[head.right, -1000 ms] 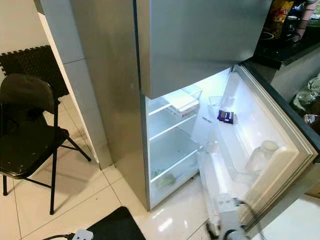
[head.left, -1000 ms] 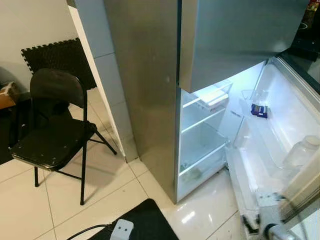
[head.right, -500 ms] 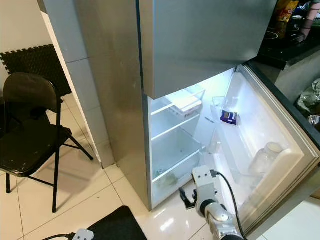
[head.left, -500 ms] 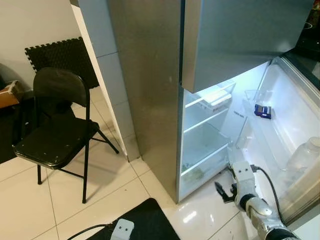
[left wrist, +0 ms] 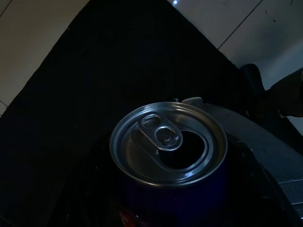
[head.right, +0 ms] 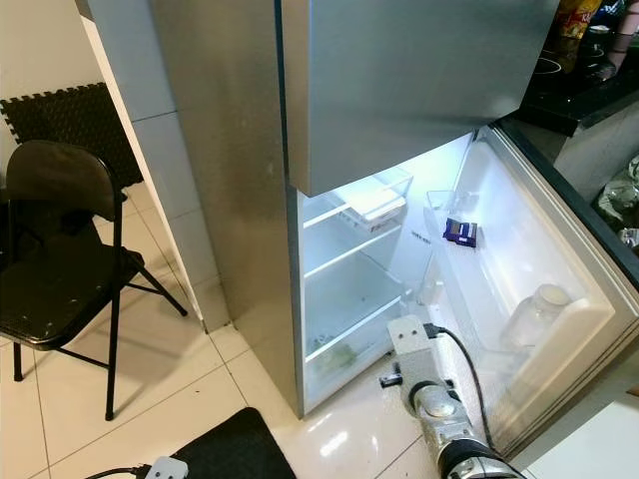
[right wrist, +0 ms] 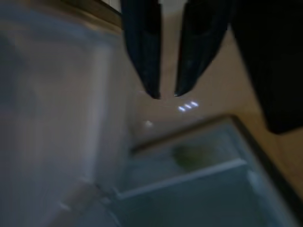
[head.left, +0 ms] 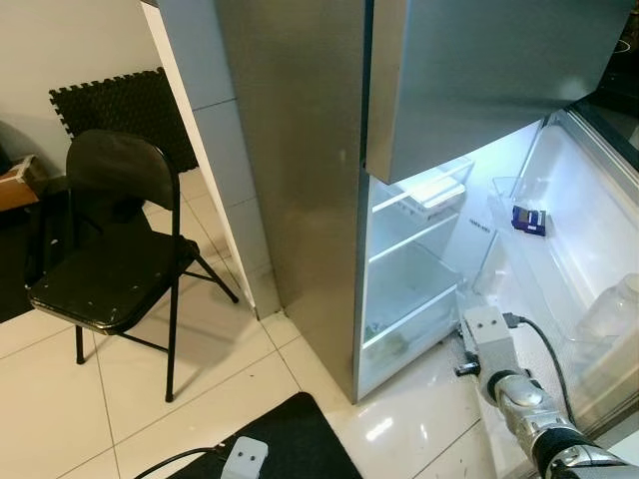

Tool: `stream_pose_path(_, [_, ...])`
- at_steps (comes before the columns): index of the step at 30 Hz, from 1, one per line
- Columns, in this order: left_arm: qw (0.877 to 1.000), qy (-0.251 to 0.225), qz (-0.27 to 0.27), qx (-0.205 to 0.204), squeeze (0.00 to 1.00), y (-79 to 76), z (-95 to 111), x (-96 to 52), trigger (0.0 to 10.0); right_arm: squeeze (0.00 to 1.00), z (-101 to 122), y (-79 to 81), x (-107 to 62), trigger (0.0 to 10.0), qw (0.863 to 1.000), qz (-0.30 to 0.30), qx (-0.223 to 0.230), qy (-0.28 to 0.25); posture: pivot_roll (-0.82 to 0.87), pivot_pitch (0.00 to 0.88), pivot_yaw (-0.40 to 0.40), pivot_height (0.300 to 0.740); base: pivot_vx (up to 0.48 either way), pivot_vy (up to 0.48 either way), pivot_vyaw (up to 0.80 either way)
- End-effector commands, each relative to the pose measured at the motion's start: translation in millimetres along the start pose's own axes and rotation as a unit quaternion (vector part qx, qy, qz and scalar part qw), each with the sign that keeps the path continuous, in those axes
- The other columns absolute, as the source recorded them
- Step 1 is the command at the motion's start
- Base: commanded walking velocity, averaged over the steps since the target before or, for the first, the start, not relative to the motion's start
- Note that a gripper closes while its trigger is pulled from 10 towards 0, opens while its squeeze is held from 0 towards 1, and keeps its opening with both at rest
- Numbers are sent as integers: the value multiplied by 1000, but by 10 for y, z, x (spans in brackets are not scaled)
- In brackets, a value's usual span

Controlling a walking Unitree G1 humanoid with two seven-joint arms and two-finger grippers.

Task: Restocking fridge

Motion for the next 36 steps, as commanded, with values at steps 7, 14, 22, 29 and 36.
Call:
stream_pose_path(7, [1000,5,-9,-4,0,-76,-55,8,10000,0,-388,-547,-99,10000,991,-105,1,86,9,0,-2,740,0,0,0])
stream_pose_path(14, [1000,5,-9,-3,0,-79,-53,9,10000,0,-553,-926,-213,10000,979,-167,11,113,5,0,1,740,0,0,0])
stream_pose_path(22, [1000,6,-8,-2,0,-65,-60,6,10000,0,-642,-1536,-438,10000,953,-275,42,117,4,0,3,740,0,0,0])
stream_pose_path(29, [1000,6,-8,-1,0,-63,-58,5,10000,0,-673,-1696,-520,10000,943,-306,42,122,5,0,2,740,0,0,0])
stream_pose_path(36, [1000,4,-9,0,0,-62,-41,7,10000,0,-731,-1376,-416,10000,959,-253,62,112,-2,0,3,740,0,0,0])
Point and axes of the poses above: a point about 5 cm out from each wrist's last joint towards the gripper, its own x axis pointing out of the wrist towards the gripper, its own z axis along the axis of the wrist's last joint, y = z × x, the point moved 6 cm from there along x, pointing out of the wrist towards the gripper, and after that the axes turned 7 degrees about -x, right-handed, at the moved point
